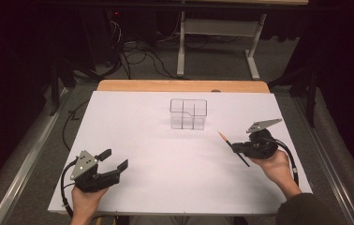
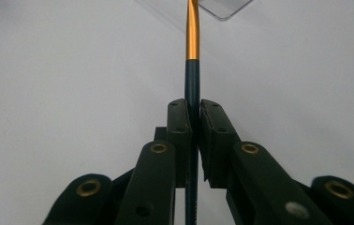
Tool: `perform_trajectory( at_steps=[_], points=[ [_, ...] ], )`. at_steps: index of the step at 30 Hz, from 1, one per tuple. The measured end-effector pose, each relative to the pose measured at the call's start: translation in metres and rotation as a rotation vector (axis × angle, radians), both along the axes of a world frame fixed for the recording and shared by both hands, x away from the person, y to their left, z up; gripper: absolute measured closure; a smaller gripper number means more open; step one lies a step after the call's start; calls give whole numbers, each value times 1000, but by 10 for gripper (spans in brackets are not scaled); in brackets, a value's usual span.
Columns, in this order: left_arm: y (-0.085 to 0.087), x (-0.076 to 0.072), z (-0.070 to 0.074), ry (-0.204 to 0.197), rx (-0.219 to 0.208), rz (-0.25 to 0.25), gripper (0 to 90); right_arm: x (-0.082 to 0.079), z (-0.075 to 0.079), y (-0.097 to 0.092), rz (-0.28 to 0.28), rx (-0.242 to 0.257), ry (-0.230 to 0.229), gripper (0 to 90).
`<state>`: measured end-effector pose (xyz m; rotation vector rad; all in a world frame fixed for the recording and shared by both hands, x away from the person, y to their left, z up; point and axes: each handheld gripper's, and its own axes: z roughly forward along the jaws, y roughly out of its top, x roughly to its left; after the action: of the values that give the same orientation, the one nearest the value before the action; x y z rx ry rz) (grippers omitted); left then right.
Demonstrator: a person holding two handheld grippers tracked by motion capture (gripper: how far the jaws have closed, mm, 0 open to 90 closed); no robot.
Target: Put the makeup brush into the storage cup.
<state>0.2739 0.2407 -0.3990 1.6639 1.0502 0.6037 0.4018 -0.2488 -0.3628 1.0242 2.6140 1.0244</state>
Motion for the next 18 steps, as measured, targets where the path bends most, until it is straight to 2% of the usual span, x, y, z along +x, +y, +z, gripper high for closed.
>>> perform_trajectory(
  at_steps=[5,8,13,18],
  points=[
    [0,0,0,-3,1,0,261,4,1,3,-11,13,1,856],
    [0,0,0,-1,4,-1,261,5,4,6,-5,18,-13,856],
    [0,0,0,-2,-1,0,261,8,8,9,-11,47,-22,856],
    [-1,0,0,2,3,-3,261,11,10,15,-17,42,-29,856]
  ],
)
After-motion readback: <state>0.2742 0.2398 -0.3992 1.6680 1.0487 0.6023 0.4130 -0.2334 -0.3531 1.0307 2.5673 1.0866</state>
